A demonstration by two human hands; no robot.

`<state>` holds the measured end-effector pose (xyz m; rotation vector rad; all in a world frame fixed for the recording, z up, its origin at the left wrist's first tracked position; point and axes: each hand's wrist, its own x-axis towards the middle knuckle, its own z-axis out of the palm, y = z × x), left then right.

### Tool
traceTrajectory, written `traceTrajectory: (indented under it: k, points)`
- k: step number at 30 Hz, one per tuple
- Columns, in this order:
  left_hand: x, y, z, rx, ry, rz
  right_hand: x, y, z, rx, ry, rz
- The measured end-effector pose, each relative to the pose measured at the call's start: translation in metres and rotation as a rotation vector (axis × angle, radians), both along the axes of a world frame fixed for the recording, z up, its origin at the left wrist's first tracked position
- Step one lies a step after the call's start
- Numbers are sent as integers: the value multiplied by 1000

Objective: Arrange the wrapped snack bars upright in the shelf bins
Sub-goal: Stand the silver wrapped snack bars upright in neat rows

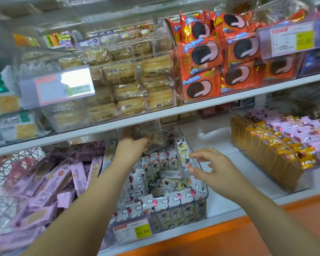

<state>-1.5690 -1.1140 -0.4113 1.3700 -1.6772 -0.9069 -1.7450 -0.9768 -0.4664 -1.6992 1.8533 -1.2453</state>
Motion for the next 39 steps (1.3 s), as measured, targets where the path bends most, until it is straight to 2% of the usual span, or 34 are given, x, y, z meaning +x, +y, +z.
traceTrajectory:
  k: [2,4,8,11,14,17,19,21,23,28,31,34,36,39]
  points:
    - [0,-6,-1,-41,76,1,2,0,0,-7,5,-4]
    - [-8,-12,-2,-80,27,-14,3,-1,0,-16,1,-3]
    - [-24,-29,-9,-87,-306,3,2,-3,-1,-14,-3,2]
    - [-27,-39,-15,-232,-627,39,-1,-3,-2,-1,-17,6]
    - [-26,-44,-15,-266,-675,73,-3,-3,-3,3,-25,1]
    - [-28,-28,-9,-339,-583,59,-4,-4,-3,6,-25,-3]
    - [-32,-4,-9,-207,-449,-99,-3,-4,-2,10,-23,-5]
    - [-37,15,-14,-24,-431,-301,-2,-3,-1,14,-18,-10]
    - [-43,24,-20,81,-432,-410,-1,-2,0,13,-15,-14]
    - [-52,28,-34,175,-227,-377,0,0,1,-1,-9,-8]
    - [-53,30,-37,249,-180,-370,0,-2,1,-3,-13,-17]
    - [-55,34,-34,260,-96,-353,2,-3,2,-25,-12,-25]
    - [-50,37,-26,193,-81,-326,1,-3,2,-42,-10,-36]
    - [-27,31,-7,-87,-272,-170,0,-1,2,-50,-18,-34]
